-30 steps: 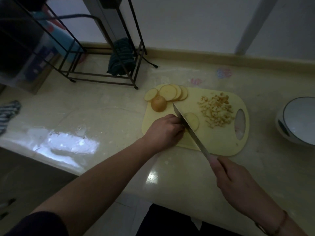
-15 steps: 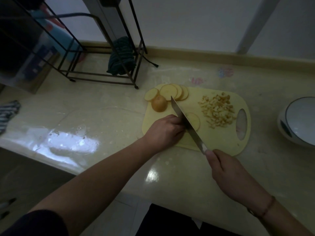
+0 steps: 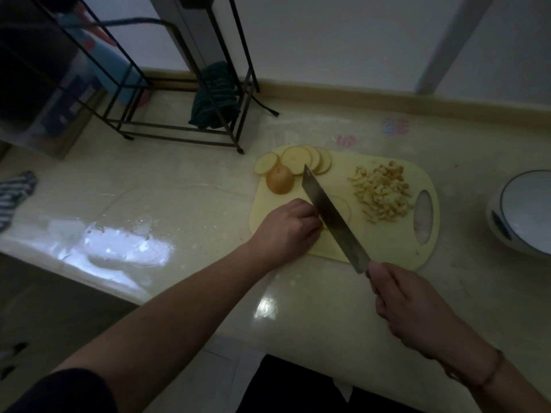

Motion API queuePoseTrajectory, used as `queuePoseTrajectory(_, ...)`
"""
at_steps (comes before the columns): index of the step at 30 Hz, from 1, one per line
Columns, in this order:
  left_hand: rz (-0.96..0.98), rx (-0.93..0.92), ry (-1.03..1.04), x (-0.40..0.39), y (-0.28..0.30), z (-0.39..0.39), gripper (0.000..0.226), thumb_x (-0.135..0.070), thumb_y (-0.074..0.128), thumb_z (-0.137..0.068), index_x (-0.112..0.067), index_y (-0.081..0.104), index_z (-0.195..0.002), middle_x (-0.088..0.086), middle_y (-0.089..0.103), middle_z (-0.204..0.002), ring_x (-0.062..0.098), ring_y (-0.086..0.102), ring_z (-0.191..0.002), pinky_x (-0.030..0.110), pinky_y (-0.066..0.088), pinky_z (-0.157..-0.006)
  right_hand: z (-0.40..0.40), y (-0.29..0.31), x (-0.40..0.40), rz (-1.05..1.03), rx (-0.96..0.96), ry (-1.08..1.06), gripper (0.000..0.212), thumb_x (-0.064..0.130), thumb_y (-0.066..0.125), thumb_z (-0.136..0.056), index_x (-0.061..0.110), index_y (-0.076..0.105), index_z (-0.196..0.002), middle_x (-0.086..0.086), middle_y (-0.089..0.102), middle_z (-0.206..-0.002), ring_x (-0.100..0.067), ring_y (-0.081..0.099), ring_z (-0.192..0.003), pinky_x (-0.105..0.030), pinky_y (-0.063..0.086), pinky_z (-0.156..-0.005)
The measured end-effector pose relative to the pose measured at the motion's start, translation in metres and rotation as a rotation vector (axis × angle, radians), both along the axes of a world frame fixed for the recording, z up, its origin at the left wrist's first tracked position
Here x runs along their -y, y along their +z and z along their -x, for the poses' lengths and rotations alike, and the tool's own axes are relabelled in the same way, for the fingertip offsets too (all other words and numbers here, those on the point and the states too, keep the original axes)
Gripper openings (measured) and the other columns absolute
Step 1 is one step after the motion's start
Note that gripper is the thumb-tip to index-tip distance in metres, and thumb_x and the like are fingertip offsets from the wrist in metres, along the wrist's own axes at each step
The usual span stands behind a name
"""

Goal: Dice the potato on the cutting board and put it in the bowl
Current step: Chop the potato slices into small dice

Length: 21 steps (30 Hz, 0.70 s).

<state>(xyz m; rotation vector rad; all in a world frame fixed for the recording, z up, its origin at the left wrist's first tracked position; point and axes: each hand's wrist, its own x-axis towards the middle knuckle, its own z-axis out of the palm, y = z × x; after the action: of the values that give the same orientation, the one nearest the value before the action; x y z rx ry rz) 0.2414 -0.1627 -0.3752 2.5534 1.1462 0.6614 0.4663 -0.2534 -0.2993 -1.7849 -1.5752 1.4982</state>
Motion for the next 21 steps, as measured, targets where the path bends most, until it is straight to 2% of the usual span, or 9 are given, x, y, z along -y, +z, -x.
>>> queuePoseTrajectory(4, 0.004, -0.003, -0.002, -0.001, 0.000, -0.001, 0.019, -0.015, 0.062, -0.088, -0.004, 0.077, -0.089, 0.012, 0.070, -0.090, 0.029, 0.065, -0.082, 0.034, 0.055, -0.063, 0.001, -0.003, 0.004, -0.057, 0.038, 0.007, 0.055, 0.063, 0.031, -0.085, 0.014, 0.050, -0.068, 0.005, 0.049, -0.050, -0.005, 0.042, -0.042, -0.022, 0.031, -0.049)
queuePoseTrajectory(8, 0.015, -0.003, 0.005, -0.002, -0.001, 0.000, 0.024, -0.019, 0.059, -0.089, -0.005, 0.078, -0.090, 0.010, 0.071, -0.090, 0.029, 0.066, -0.082, 0.034, 0.055, -0.062, 0.000, -0.002, 0.009, -0.081, 0.024, 0.032, 0.044, 0.052, 0.035, -0.092, 0.021, 0.047, -0.064, 0.010, 0.052, -0.051, -0.004, 0.046, -0.045, -0.024, 0.031, -0.052)
queuePoseTrajectory(13, 0.030, 0.007, 0.035, -0.002, -0.005, 0.001, 0.025, -0.021, 0.058, -0.090, -0.006, 0.078, -0.089, 0.009, 0.072, -0.090, 0.029, 0.066, -0.082, 0.036, 0.056, -0.061, -0.007, -0.005, 0.022, -0.142, 0.088, 0.035, 0.049, 0.059, 0.032, -0.087, 0.018, 0.047, -0.064, 0.001, 0.057, -0.059, -0.013, 0.053, -0.053, -0.032, 0.040, -0.057)
queuePoseTrajectory(18, 0.065, -0.007, 0.044, -0.002, -0.009, 0.001, 0.020, -0.018, 0.063, -0.089, -0.006, 0.079, -0.091, 0.009, 0.072, -0.091, 0.029, 0.066, -0.085, 0.038, 0.056, -0.062, -0.001, -0.012, 0.019, -0.163, 0.149, 0.058, 0.052, 0.062, 0.026, -0.085, 0.020, 0.050, -0.068, 0.003, 0.060, -0.065, -0.010, 0.056, -0.061, -0.032, 0.041, -0.062)
queuePoseTrajectory(21, 0.066, -0.013, 0.033, -0.003, -0.009, 0.001, 0.025, -0.021, 0.059, -0.090, -0.007, 0.079, -0.093, 0.009, 0.072, -0.094, 0.028, 0.066, -0.087, 0.038, 0.056, -0.064, 0.010, -0.018, 0.005, -0.173, 0.161, 0.053, 0.050, 0.060, 0.025, -0.087, 0.021, 0.052, -0.072, 0.001, 0.058, -0.063, -0.007, 0.056, -0.065, -0.024, 0.041, -0.060)
